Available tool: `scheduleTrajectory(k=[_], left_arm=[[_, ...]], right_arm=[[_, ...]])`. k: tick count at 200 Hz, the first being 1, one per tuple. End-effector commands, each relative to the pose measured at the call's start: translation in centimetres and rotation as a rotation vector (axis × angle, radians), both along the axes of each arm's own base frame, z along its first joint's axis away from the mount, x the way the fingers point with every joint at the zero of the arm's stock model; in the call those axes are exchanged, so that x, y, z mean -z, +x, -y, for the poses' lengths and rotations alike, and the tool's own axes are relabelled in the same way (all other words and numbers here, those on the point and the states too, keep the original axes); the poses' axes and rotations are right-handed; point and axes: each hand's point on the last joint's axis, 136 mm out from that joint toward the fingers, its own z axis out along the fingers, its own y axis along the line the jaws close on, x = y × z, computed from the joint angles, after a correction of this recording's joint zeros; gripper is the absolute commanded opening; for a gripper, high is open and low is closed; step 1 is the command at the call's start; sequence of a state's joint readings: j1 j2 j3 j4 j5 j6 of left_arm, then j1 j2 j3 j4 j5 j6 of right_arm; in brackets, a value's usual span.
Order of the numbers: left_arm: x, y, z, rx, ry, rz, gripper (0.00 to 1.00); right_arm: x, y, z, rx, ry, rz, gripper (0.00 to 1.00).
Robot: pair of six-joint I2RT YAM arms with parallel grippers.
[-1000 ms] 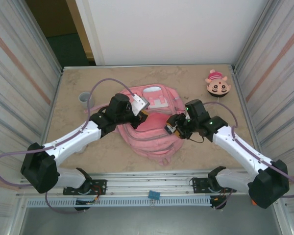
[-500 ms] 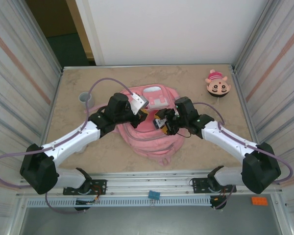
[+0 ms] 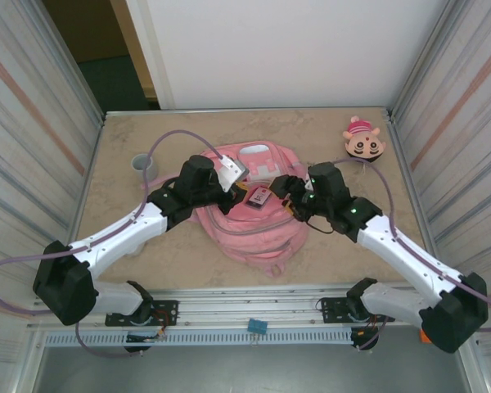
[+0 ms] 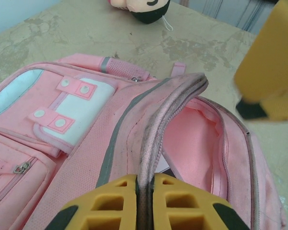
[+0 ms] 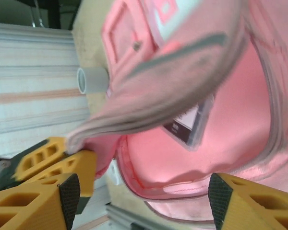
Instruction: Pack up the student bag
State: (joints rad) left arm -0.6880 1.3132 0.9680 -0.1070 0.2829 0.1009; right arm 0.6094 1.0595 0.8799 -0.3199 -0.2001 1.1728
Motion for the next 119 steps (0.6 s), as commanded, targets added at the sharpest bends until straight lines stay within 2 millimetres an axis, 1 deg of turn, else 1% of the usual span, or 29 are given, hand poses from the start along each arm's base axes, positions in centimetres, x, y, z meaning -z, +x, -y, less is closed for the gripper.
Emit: scheduleTrajectory(k=[1, 6, 15, 28, 35, 44, 58, 65, 77, 90, 106, 119], left_arm=[[-3.8, -0.8, 0.1, 0.076, -0.074, 0.117, 0.04], [-3.8, -1.1, 0.2, 0.098, -0.067, 0.124, 0.05], [-3.6, -1.6, 0.3, 0.137, -0.051, 0.134, 0.08], [-3.1, -2.1, 0.2, 0.171, -0.026, 0.134, 0.16], [-3.1, -2.2, 0.0, 0.182, -0.025, 0.129, 0.25], [-3.1, -2.5, -0.4, 0.196, -0.043, 0.11, 0.41], [-3.5, -2.8, -1.4, 0.215, -0.085, 0.078, 0.66], [-3.7, -2.9, -2.2, 0.218, -0.1, 0.064, 0.73], [-3.7, -2.9, -3.7, 0.215, -0.112, 0.045, 0.8], [-3.1, -2.8, -5.6, 0.208, -0.107, 0.033, 0.83], [-1.5, -3.0, -7.6, 0.226, -0.073, 0.021, 0.85], [-0.2, -3.4, -8.7, 0.248, -0.03, 0.02, 0.87]], right_arm=[[-3.1, 0.8, 1.2, -0.188, -0.307, 0.407, 0.67], [-3.7, 0.8, 1.0, -0.236, -0.351, 0.483, 0.66], [-4.1, 1.0, 0.8, -0.325, -0.446, 0.597, 0.64], [-4.1, 1.2, 0.4, -0.456, -0.588, 0.722, 0.63], [-3.8, 1.3, 0.1, -0.53, -0.66, 0.782, 0.62], [-3.0, 1.0, -0.6, -0.661, -0.732, 0.858, 0.62], [-0.9, 0.3, -1.7, -0.876, -0.827, 0.965, 0.6], [0.1, -0.1, -2.0, -0.968, -0.866, 1.004, 0.59], [1.3, -0.5, -2.6, -1.082, -0.907, 1.061, 0.59], [2.0, -1.1, -3.3, -1.177, -0.898, 1.118, 0.59], [3.0, -2.1, -4.4, -1.276, -0.87, 1.175, 0.59], [3.9, -2.2, -5.1, -1.316, -0.866, 1.181, 0.59]])
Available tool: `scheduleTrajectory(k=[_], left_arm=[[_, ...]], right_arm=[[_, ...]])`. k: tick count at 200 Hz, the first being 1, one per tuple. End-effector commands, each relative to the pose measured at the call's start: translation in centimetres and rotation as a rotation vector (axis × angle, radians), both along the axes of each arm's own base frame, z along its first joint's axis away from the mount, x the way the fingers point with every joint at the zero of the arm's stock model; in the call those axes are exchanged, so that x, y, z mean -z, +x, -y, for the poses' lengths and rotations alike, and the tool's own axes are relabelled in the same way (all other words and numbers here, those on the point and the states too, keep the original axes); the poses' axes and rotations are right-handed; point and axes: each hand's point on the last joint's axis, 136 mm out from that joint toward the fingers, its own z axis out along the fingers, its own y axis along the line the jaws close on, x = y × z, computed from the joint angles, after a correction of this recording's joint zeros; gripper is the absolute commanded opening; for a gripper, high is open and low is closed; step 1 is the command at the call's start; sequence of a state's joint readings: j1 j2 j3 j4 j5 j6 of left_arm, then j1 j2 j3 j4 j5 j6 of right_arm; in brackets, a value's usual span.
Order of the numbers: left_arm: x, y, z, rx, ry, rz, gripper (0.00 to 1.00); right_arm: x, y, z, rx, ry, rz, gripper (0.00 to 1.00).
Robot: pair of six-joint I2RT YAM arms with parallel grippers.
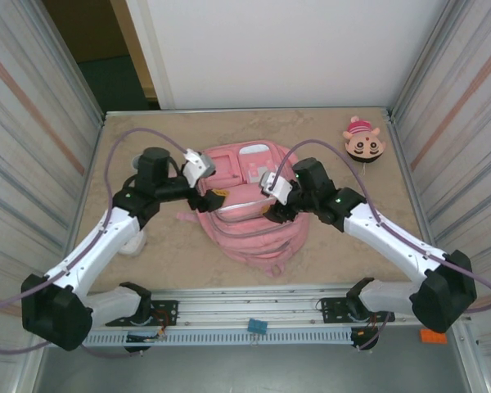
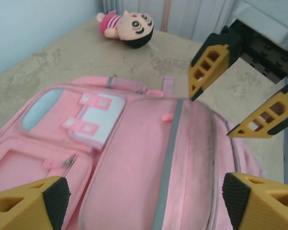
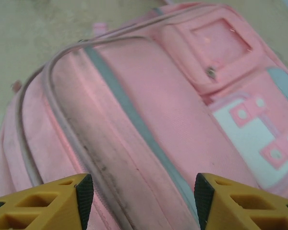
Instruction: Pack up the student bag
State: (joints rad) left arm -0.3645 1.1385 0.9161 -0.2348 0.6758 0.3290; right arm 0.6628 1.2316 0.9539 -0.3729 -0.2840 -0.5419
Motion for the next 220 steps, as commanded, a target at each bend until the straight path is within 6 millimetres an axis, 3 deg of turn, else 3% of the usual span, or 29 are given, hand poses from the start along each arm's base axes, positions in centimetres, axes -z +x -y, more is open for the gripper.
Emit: scheduleTrajectory(k=[1, 20, 63, 72, 87, 106, 137, 175, 207, 220], left_arm=[[3.0, -2.8, -1.2, 0.133, 0.054, -0.046, 0.87], [4.9, -3.8, -1.8, 0.2, 0.123, -0.028, 0.88], [7.9, -2.6, -2.4, 0.193, 0.212, -0.023, 0.88], [8.5, -2.2, -2.6, 0.191, 0.229, -0.021, 0.88], [9.6, -1.8, -2.7, 0.198, 0.264, -0.023, 0.88], [10.9, -1.5, -2.9, 0.223, 0.307, -0.036, 0.85], [12.1, -0.9, -2.7, 0.255, 0.328, -0.034, 0.81], [13.4, -0.1, -2.5, 0.274, 0.337, -0.047, 0.72], [12.5, -1.5, -0.7, 0.367, 0.244, -0.079, 0.51], [12.9, -2.3, -0.4, 0.39, 0.248, -0.088, 0.34]], right_arm=[[0.8, -1.4, -1.7, -0.239, -0.067, 0.105, 0.59], [2.1, -1.8, -2.4, -0.285, -0.088, 0.077, 0.59], [4.1, -1.3, -2.9, -0.305, -0.12, 0.05, 0.56], [4.5, -1.1, -2.9, -0.306, -0.138, 0.054, 0.49], [4.5, -0.6, -2.7, -0.302, -0.151, 0.07, 0.22], [3.5, -0.6, -2.9, -0.307, -0.127, 0.086, 0.0], [1.5, -0.6, -3.0, -0.315, -0.068, 0.116, 0.0], [0.9, -0.3, -2.7, -0.302, -0.059, 0.121, 0.0], [1.2, 0.3, -2.5, -0.261, -0.055, 0.106, 0.0], [1.1, 0.8, -2.4, -0.237, -0.055, 0.112, 0.0]])
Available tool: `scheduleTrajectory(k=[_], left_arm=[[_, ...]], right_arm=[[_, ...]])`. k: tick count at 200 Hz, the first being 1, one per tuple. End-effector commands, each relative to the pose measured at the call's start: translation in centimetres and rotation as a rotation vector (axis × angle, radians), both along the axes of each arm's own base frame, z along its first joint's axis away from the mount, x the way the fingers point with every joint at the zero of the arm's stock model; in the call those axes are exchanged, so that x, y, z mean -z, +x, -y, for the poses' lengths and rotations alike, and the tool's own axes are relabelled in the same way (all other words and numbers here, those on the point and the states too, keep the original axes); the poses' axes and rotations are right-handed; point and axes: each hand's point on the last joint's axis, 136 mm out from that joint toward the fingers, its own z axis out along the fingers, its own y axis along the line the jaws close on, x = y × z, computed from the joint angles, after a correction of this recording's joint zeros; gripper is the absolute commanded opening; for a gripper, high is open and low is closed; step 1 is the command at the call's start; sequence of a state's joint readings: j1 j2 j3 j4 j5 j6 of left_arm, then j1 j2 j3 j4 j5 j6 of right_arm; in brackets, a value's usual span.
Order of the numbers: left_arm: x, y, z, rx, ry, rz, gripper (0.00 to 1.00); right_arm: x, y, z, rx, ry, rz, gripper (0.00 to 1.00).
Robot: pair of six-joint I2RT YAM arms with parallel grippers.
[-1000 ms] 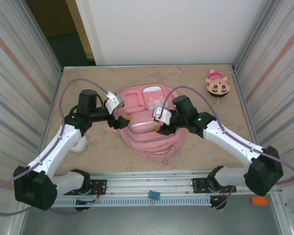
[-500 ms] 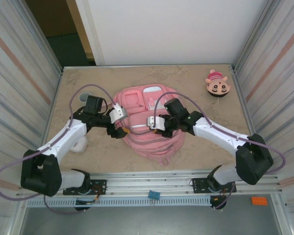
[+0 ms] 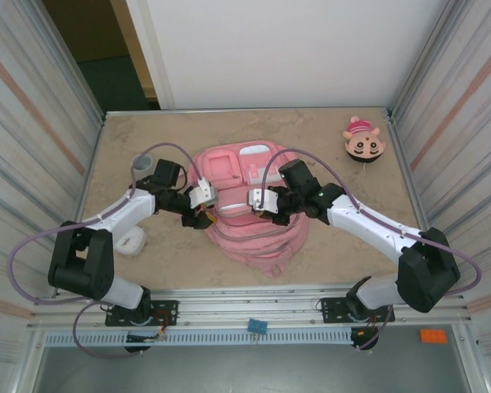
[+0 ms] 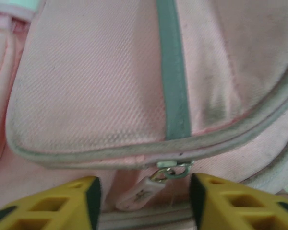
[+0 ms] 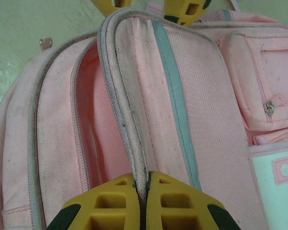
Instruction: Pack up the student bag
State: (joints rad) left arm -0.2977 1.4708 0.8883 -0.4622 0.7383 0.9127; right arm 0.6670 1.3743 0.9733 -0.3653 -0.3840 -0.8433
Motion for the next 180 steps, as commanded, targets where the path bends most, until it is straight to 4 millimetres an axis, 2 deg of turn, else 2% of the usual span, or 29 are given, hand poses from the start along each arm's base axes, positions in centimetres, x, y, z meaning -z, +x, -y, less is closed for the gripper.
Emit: scheduleTrajectory(k=[1, 25, 52, 82, 100, 105, 112, 125, 149, 163, 180], left_arm=[[-1.2, -1.4, 1.4, 0.087, -0.058, -0.005, 0.33], [-1.0, -2.5, 1.4, 0.083, -0.056, -0.033, 0.14], [-1.7, -3.1, 1.3, 0.018, -0.075, -0.078, 0.01], [-1.9, -4.3, 1.5, -0.079, -0.069, -0.144, 0.0], [-1.0, -4.3, 1.2, -0.181, -0.016, -0.134, 0.0], [-0.8, -4.2, 1.1, -0.207, -0.004, -0.137, 0.0], [-0.7, -4.2, 0.9, -0.235, 0.0, -0.142, 0.0], [-0.5, -3.9, 0.4, -0.285, 0.013, -0.147, 0.0], [-0.4, -4.0, 0.2, -0.308, 0.015, -0.15, 0.0], [-0.5, -3.8, 0.1, -0.328, 0.017, -0.146, 0.0], [-0.6, -3.6, 0.0, -0.347, 0.018, -0.142, 0.0]], right_arm=[[-2.4, 1.2, -0.3, 0.038, 0.063, 0.037, 0.0], [-2.2, 1.9, -0.1, 0.071, 0.055, 0.043, 0.0], [-1.6, 3.1, 0.3, 0.133, 0.043, 0.054, 0.0], [-1.1, 3.4, 0.0, 0.164, 0.057, 0.052, 0.0], [-1.5, 2.9, -0.2, 0.18, 0.085, 0.008, 0.0], [-1.7, 2.6, -0.1, 0.194, 0.096, -0.019, 0.09], [-2.5, 2.4, -0.1, 0.236, 0.122, -0.069, 0.28], [-4.2, 1.8, 0.0, 0.364, 0.203, -0.208, 0.41], [-6.3, 0.2, 0.3, 0.628, 0.331, -0.532, 0.53], [-6.4, -0.9, 0.5, 0.785, 0.365, -0.714, 0.57], [-5.6, -2.0, 0.5, 0.982, 0.418, -0.952, 0.58]])
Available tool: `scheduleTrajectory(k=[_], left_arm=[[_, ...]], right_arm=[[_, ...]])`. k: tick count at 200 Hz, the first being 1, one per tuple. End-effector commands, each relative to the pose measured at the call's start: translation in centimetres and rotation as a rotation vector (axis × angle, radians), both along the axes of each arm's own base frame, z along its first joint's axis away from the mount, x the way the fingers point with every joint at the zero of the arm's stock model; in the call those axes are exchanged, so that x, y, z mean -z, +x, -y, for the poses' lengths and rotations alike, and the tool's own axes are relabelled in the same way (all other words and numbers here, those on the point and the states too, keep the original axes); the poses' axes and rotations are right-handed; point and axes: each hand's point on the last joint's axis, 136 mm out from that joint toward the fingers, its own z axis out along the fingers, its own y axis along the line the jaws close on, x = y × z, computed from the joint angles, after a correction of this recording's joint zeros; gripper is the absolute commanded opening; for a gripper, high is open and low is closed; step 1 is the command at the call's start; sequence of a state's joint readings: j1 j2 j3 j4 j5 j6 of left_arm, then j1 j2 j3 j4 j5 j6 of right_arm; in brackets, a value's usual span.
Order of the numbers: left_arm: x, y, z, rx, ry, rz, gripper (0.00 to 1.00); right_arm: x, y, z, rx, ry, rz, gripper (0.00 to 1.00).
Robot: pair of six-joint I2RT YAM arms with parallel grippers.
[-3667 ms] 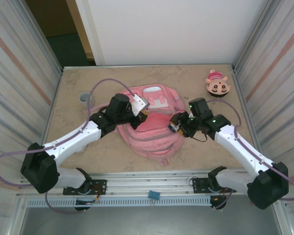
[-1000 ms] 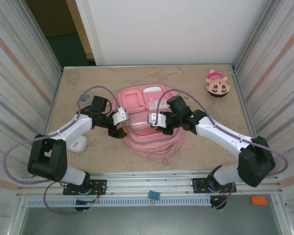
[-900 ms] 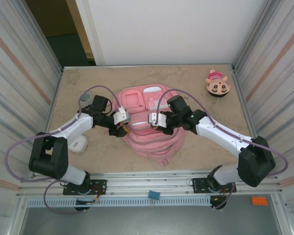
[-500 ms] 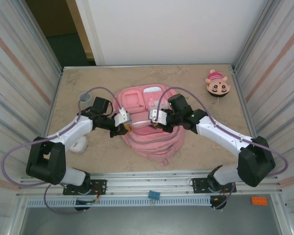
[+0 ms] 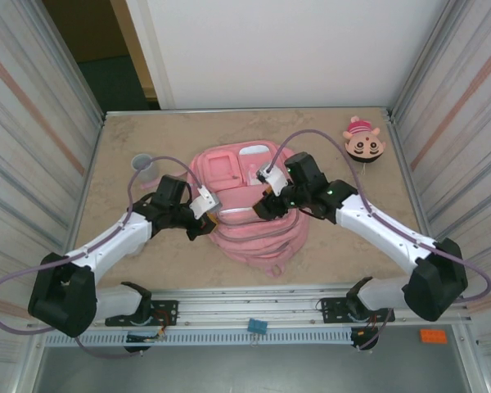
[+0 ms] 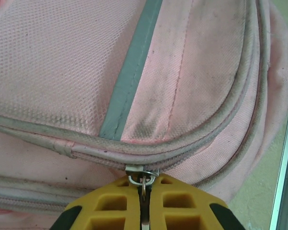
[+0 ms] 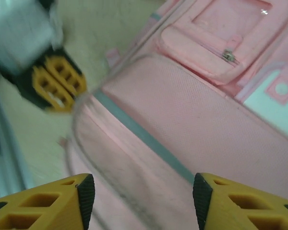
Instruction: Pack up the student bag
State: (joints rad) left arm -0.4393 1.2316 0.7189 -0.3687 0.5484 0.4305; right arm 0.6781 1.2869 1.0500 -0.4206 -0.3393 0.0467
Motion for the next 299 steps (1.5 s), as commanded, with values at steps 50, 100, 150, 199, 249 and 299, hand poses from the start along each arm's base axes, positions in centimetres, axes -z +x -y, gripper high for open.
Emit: scheduleTrajectory(k=[50, 100, 150, 199, 249, 299], left_arm=[[-0.5, -0.1, -0.6, -0.088, -0.006, -0.013, 0.0], [-0.4, -0.5, -0.7, -0.097, -0.015, -0.011, 0.0], [-1.2, -0.6, 0.0, -0.103, -0.044, -0.003, 0.0], [-1.0, -2.3, 1.8, -0.077, -0.07, -0.044, 0.0], [-3.1, -3.7, 3.8, -0.056, -0.115, -0.031, 0.04], [-4.9, -5.1, 8.4, -0.012, -0.181, -0.015, 0.2]], right_arm=[[3.4, -2.9, -1.1, 0.618, 0.33, -0.726, 0.53], [5.0, -1.6, -1.6, 0.746, 0.376, -0.831, 0.61], [7.3, -1.2, -0.6, 0.897, 0.435, -0.892, 0.54], [6.5, 0.1, -0.8, 0.913, 0.514, -0.849, 0.07], [5.9, 0.4, -1.9, 0.876, 0.54, -0.836, 0.0], [4.6, 0.3, -3.5, 0.773, 0.531, -0.807, 0.0]])
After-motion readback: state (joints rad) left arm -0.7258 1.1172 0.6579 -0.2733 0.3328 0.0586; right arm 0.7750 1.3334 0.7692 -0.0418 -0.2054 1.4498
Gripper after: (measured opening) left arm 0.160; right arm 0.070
